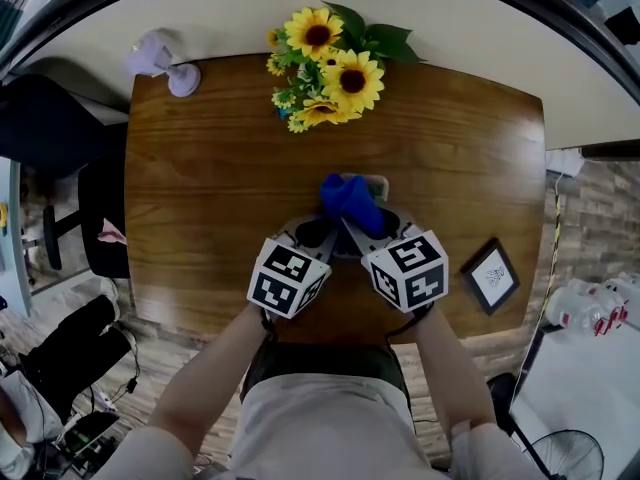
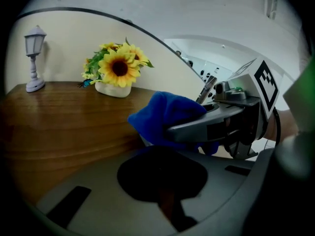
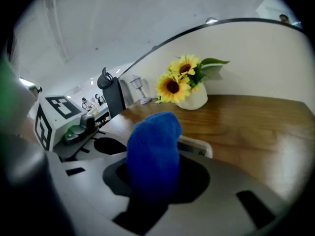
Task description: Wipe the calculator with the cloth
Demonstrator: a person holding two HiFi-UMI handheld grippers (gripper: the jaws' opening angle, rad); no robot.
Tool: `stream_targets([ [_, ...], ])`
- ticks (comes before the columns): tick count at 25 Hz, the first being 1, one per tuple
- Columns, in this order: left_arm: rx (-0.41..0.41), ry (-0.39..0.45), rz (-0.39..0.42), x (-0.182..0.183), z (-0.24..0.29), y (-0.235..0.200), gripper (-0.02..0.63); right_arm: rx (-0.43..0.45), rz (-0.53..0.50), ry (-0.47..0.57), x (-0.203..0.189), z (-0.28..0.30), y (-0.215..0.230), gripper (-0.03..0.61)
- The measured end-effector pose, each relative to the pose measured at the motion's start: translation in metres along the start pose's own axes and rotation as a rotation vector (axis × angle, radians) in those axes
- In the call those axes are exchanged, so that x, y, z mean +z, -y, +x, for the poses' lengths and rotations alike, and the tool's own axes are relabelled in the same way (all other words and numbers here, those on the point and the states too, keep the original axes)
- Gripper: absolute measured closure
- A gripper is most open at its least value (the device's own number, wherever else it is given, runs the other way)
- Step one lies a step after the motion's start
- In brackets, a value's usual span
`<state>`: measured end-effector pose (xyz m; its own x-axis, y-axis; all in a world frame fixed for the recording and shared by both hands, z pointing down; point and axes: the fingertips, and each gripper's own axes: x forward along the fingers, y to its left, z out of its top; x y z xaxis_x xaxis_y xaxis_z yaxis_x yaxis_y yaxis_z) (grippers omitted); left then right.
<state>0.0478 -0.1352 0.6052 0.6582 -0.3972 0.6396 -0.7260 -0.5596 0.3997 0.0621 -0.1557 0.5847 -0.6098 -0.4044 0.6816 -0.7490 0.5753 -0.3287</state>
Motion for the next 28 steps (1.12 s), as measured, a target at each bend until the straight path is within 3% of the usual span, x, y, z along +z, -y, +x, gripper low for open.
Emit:
stream_targets([
  [6, -0.008, -0.025, 0.019, -0.001, 0.001, 0.0, 0.611, -0.069, -0.031, -0.046, -0.016, -0.022, 0.023, 0.456],
  [13, -0.024, -0.016, 0.002, 0.0, 0.001, 0.0, 0.61, -0.241, 0.079, -0.109, -0.045, -0.055, 0.086, 0.457],
  [17, -0.025, -0.009, -0.006, 0.0, 0.001, 0.0, 0.611, -0.217, 0.087, -0.018, -0.02, -0.064, 0.071, 0.457],
  [20, -0.036, 0.002, -0.034, 0.0, 0.0, 0.0, 0.611, -0.145, 0.07, 0.033, -0.003, -0.058, 0.04, 0.457],
  [25, -0.053, 0.009, -0.018, -0.006, -0.006, 0.008, 0.611, -0.037, 0.058, 0.033, -0.001, -0.034, -0.007, 0.457],
  [28, -0.062, 0.029, -0.05, -0.01, -0.008, 0.011, 0.611, -0.021, 0.057, 0.016, -0.009, -0.018, -0.021, 0.456],
])
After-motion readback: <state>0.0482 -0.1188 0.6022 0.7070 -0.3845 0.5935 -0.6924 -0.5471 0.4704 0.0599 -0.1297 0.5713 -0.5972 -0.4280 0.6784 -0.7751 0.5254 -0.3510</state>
